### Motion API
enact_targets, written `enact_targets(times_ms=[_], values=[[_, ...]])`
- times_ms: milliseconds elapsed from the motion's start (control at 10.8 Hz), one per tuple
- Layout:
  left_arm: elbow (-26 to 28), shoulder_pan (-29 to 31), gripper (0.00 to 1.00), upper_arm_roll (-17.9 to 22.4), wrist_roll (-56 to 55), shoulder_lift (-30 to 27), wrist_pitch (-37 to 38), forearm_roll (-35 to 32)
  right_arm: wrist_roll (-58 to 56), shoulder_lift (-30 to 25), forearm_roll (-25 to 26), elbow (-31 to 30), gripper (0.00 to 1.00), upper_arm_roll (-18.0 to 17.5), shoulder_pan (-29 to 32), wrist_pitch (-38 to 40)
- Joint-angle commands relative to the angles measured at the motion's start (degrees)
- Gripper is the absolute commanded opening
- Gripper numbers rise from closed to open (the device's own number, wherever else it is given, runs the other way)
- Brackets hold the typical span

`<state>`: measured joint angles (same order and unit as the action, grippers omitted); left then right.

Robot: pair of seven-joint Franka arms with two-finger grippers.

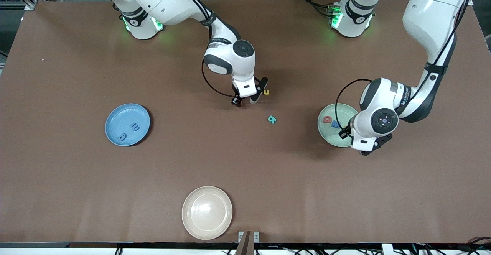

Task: Sort upper and lower case letters into plates
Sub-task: 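Carry the pink w to the blue plate while the left gripper reaches the R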

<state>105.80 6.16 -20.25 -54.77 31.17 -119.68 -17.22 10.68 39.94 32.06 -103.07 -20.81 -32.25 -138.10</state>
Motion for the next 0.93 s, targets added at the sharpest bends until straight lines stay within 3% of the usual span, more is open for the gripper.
enact_targets(times_ms=[0, 93, 372, 558, 837], values=[[3.97, 2.18, 0.36, -0.67, 5.35, -3.31, -1.26, -2.55, 1.44, 1.89, 1.16, 0.68, 0.0, -0.46, 1.05, -0.15], [3.98, 2.02, 0.99, -0.67, 5.63, -3.22, -1.26, -2.55, 2.23, 1.89, 1.16, 0.68, 0.0, -0.46, 1.14, -0.15], [3.8, 1.23, 1.0, -1.02, 4.5, -3.4, -1.17, -2.47, 1.54, 0.5, 0.12, 0.77, 0.0, -0.98, 3.33, 0.81], [3.19, 1.23, 1.0, -2.95, -1.01, -3.14, -1.26, -1.94, 0.66, -2.48, -4.53, 0.85, 0.0, -2.91, 5.96, 4.48], [1.35, 0.96, 1.0, -6.38, -6.74, -2.96, -1.26, -1.76, -9.93, -9.07, -14.37, 0.77, 0.0, -3.27, 12.19, 12.29]])
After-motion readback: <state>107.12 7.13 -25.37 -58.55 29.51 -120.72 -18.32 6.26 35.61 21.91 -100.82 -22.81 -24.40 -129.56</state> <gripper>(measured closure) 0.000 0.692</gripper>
